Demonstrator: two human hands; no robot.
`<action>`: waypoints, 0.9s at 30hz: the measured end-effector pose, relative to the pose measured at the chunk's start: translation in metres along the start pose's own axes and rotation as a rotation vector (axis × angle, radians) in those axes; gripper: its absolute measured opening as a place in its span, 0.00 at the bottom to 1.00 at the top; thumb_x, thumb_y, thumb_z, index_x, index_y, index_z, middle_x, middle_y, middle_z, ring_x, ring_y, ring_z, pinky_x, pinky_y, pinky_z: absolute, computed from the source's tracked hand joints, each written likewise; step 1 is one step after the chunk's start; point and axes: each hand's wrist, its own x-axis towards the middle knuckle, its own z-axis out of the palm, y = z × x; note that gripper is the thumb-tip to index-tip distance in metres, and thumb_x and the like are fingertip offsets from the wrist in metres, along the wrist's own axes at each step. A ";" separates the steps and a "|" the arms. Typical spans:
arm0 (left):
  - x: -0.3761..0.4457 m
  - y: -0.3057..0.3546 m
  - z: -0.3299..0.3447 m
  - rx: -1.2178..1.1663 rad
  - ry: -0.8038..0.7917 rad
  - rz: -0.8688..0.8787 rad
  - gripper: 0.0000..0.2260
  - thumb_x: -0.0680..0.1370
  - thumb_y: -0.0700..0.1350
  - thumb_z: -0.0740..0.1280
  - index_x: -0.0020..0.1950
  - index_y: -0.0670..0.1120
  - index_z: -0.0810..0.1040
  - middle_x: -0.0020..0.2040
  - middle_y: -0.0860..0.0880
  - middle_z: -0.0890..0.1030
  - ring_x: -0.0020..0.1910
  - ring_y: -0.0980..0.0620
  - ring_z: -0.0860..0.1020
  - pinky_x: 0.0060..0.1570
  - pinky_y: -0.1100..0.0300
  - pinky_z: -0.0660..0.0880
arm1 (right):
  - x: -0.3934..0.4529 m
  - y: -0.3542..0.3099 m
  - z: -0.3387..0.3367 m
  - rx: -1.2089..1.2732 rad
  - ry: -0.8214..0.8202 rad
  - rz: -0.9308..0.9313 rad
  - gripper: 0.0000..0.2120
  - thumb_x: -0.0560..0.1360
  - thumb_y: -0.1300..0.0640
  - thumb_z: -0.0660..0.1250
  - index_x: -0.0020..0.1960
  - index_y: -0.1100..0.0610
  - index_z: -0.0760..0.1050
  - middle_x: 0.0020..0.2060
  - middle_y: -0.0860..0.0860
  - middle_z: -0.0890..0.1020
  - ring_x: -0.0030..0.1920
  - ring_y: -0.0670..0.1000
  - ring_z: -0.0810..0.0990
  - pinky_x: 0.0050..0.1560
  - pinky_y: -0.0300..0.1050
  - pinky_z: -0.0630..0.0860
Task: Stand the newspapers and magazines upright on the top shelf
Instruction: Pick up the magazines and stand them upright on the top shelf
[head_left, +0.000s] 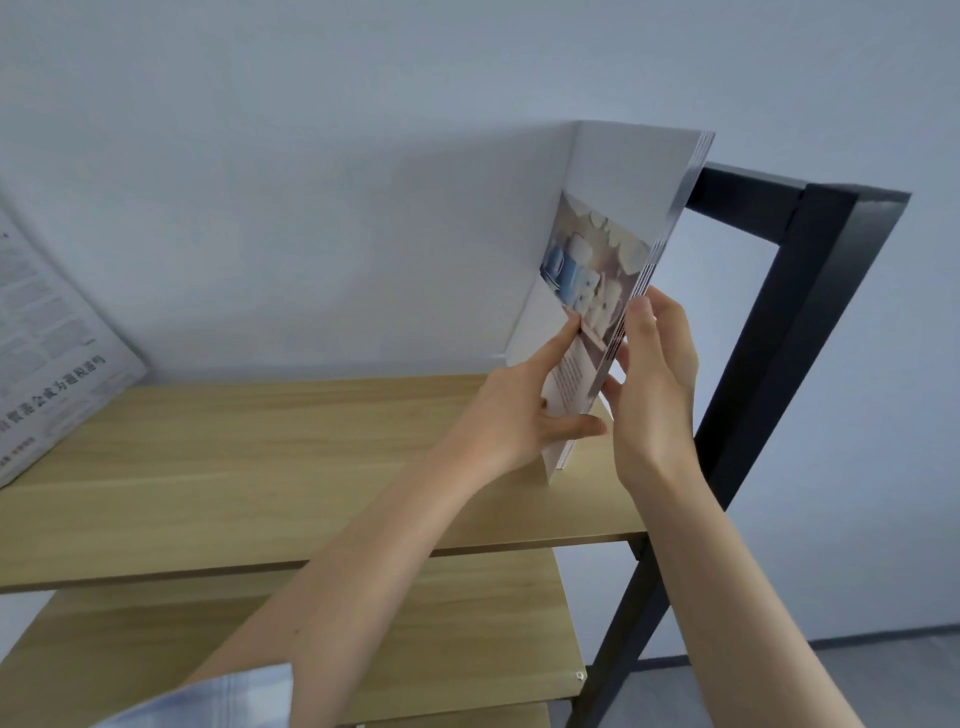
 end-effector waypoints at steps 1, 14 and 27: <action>0.001 0.000 0.000 -0.001 -0.001 -0.005 0.45 0.66 0.60 0.74 0.74 0.70 0.49 0.74 0.53 0.69 0.68 0.49 0.72 0.61 0.46 0.75 | 0.000 -0.001 0.000 -0.011 0.006 0.006 0.15 0.81 0.47 0.54 0.66 0.48 0.67 0.59 0.45 0.76 0.61 0.46 0.75 0.62 0.51 0.75; 0.014 -0.007 0.002 0.022 0.041 -0.019 0.48 0.65 0.53 0.79 0.75 0.67 0.51 0.72 0.51 0.72 0.69 0.49 0.72 0.61 0.49 0.76 | 0.006 -0.003 0.003 -0.062 0.083 0.027 0.11 0.80 0.52 0.60 0.62 0.49 0.68 0.58 0.44 0.76 0.50 0.40 0.77 0.54 0.46 0.79; -0.032 -0.020 0.001 0.144 0.140 -0.060 0.38 0.70 0.54 0.75 0.76 0.51 0.63 0.74 0.51 0.68 0.71 0.51 0.68 0.67 0.50 0.69 | -0.015 -0.003 -0.003 -0.178 0.037 0.040 0.20 0.80 0.54 0.59 0.72 0.48 0.63 0.67 0.42 0.72 0.65 0.41 0.70 0.58 0.37 0.73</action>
